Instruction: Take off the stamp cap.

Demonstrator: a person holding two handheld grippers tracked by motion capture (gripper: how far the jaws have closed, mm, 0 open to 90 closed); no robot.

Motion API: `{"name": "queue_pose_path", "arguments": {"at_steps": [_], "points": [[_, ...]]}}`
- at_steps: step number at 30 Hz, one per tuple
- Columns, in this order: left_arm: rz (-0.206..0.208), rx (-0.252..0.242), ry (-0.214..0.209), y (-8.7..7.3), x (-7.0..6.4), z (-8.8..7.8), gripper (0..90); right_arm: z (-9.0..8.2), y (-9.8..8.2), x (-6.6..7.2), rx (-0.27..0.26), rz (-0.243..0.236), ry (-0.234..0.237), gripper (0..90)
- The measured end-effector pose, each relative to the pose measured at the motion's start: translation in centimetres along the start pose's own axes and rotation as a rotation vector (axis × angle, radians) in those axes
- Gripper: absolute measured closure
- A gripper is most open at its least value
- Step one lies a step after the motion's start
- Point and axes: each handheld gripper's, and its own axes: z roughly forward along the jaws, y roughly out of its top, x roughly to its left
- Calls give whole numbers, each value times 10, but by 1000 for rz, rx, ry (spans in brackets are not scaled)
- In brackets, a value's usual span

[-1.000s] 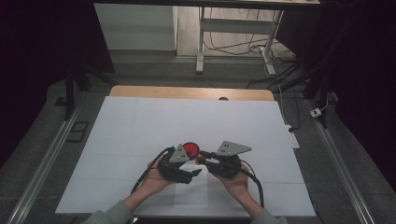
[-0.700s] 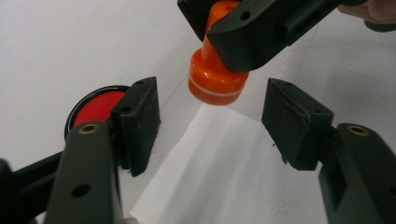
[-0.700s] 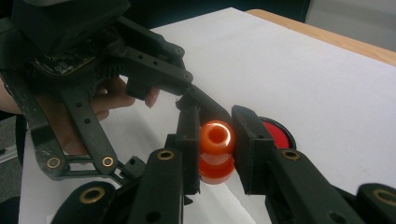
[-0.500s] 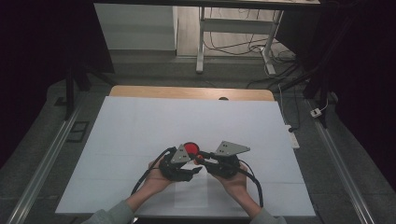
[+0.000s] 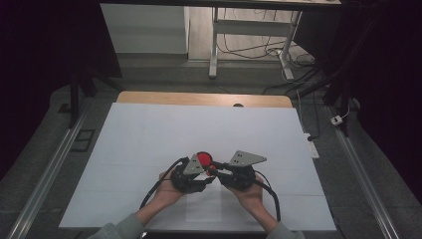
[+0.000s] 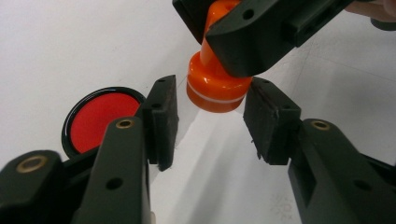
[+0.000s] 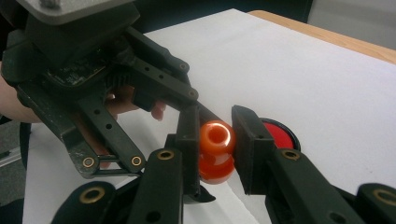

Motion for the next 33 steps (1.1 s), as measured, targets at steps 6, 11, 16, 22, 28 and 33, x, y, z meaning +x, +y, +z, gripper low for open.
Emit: {"name": "queue_pose_path", "arguments": {"at_steps": [6, 11, 16, 22, 28, 33], "points": [[0, 0, -4, 0, 0, 1, 584, -1, 0, 0, -1, 0, 1, 724], [1, -4, -8, 0, 0, 0, 633, -1, 0, 0, -4, 1, 5, 724], [5, -3, -4, 0, 0, 0, 642, -1, 0, 0, -4, 0, 3, 724], [11, -2, 2, -1, 0, 0, 646, -1, 0, 0, -3, -1, 2, 724], [10, -7, 6, 0, -1, 0, 639, -1, 0, 0, -4, -1, 2, 724], [11, -6, 6, -1, -1, 0, 639, -1, -1, 0, -2, -3, 3, 724]]}}
